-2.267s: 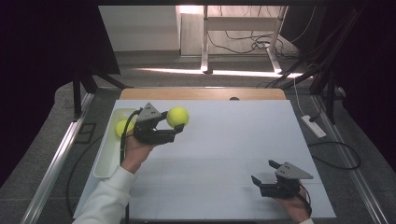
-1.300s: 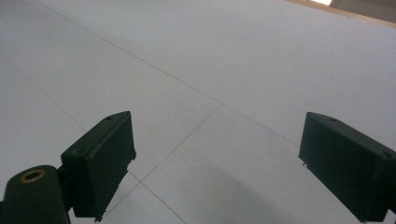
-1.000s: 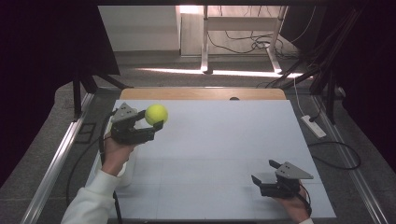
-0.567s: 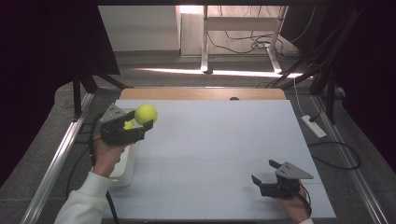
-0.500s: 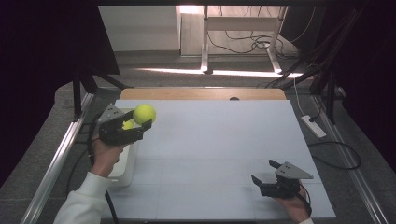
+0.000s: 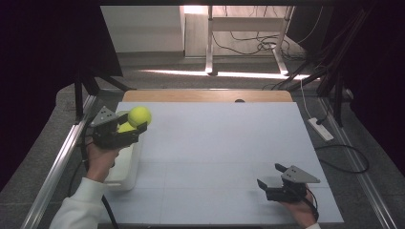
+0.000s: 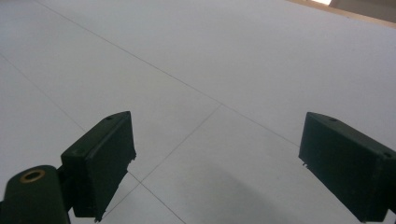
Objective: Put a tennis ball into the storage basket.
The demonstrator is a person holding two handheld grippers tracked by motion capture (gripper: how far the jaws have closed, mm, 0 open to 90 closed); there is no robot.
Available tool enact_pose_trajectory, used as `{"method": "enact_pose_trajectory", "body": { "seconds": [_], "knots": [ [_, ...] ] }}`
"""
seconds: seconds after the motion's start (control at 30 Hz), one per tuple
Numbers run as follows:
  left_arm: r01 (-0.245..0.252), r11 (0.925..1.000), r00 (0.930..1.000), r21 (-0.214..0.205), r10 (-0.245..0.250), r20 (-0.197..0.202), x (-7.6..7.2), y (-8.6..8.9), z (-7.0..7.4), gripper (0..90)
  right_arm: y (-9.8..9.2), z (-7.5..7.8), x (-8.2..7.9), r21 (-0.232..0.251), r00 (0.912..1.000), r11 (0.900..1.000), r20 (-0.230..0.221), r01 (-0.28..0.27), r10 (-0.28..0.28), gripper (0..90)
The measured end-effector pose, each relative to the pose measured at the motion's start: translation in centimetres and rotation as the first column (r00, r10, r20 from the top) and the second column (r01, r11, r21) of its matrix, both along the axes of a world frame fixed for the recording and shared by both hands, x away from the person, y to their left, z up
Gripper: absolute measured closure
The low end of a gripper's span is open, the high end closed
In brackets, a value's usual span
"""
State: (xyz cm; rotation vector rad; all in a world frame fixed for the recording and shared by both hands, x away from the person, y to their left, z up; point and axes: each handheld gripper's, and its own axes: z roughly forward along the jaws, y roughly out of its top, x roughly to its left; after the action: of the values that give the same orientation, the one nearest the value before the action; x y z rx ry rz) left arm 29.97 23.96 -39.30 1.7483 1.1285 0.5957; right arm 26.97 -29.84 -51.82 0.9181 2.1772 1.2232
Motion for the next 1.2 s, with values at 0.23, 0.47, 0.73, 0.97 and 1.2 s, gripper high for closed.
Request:
{"method": "enact_pose_trajectory", "body": {
  "seconds": [0.23, 0.47, 0.73, 0.97, 1.2],
  "knots": [
    [-0.017, 0.9999, 0.9999, 0.001, 0.017, 0.001, -0.2, 0.7, 0.1, 28.3, 0.0, 0.0, 0.0, -0.001, 1.0000, 1.0000, 0.000, 0.000, 0.000, 9.9],
    [-0.043, 0.9991, 0.9991, 0.001, 0.043, -0.001, -0.7, 1.9, -0.1, 28.3, 0.0, 0.0, 0.0, -0.004, 1.0000, 1.0000, 0.000, 0.003, -0.003, 9.9],
    [-0.065, 0.9979, 0.9979, 0.008, 0.065, -0.004, -1.0, 2.8, -0.2, 28.3, -0.1, 0.0, -0.1, -0.003, 1.0000, 1.0000, 0.000, 0.002, -0.002, 9.9],
    [-0.083, 0.9965, 0.9965, 0.014, 0.083, -0.010, -1.2, 3.5, -0.4, 28.3, -0.1, 0.0, -0.1, -0.005, 1.0000, 1.0000, 0.000, 0.003, -0.003, 9.9],
    [-0.097, 0.9952, 0.9951, 0.015, 0.097, -0.021, -1.2, 4.0, -0.9, 28.3, 0.0, 0.0, -0.1, -0.009, 1.0000, 1.0000, 0.000, 0.005, -0.005, 9.9]
  ]
}}
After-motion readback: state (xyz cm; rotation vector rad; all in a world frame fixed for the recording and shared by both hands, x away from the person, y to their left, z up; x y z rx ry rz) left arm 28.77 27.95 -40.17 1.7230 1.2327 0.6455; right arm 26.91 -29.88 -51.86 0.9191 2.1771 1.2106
